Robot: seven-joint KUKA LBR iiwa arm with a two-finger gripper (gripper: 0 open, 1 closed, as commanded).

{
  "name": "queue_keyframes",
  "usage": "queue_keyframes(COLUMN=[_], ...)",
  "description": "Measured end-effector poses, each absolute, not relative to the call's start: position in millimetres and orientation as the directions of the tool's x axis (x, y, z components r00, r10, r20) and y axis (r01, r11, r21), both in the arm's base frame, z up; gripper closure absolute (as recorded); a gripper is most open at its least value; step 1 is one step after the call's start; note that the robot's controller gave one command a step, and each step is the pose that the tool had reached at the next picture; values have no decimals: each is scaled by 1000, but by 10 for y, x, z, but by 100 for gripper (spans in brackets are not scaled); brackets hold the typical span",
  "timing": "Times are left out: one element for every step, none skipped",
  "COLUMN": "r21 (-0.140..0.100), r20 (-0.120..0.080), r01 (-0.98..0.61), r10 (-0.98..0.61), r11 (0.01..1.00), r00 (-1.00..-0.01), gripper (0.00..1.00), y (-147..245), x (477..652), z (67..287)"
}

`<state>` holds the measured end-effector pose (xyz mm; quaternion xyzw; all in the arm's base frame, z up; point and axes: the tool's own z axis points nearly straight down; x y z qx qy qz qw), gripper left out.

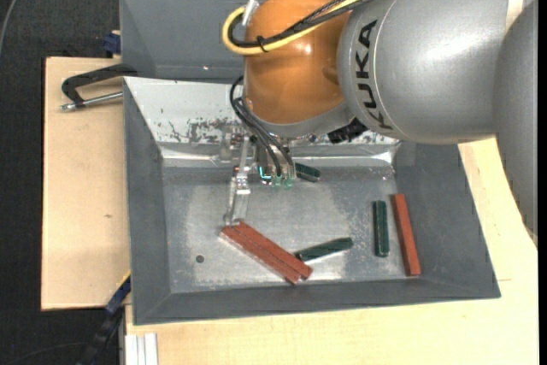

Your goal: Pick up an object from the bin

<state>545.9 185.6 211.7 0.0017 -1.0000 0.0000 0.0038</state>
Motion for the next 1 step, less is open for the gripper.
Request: queue_keyframes(r21=[-3], r20=[9], r01=[28], r10=[28], r11=[1000], r00=[-1000], gripper=[0], y=[1112], x=[5062], z=[661])
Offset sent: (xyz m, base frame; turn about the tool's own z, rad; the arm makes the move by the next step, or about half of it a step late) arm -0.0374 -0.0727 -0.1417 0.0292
